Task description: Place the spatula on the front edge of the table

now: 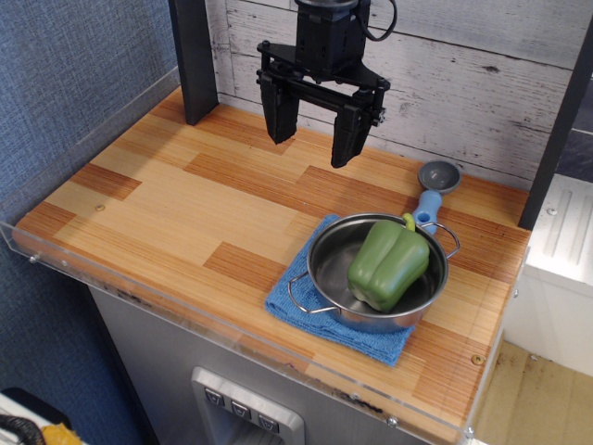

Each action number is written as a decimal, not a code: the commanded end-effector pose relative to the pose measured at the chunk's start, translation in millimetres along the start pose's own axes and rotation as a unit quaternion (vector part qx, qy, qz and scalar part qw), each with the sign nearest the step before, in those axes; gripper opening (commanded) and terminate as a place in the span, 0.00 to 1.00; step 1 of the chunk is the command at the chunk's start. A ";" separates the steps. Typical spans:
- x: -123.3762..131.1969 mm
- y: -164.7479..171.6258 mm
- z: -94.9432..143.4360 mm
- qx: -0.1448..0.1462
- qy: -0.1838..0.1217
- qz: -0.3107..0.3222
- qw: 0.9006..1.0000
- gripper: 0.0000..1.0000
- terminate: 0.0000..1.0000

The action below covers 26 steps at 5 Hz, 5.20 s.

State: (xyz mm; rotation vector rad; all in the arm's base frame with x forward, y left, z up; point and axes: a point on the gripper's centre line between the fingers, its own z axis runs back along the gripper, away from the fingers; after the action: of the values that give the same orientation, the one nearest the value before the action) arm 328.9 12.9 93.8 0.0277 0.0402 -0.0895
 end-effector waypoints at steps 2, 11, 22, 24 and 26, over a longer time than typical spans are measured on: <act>13.1 -9.5 -3.0 0.003 0.001 -0.017 1.000 1.00 0.00; 73.2 -87.9 -65.3 -0.032 -0.059 0.059 0.996 0.00 0.00; -53.0 12.1 7.6 0.002 -0.022 0.043 0.999 0.00 0.00; -72.6 19.3 -33.7 0.023 0.031 0.074 0.996 0.00 0.00; -74.2 24.6 -61.4 0.054 0.031 0.087 0.994 0.00 0.00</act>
State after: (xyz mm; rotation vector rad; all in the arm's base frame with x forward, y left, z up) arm 251.3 44.4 23.2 0.1388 0.1175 0.0840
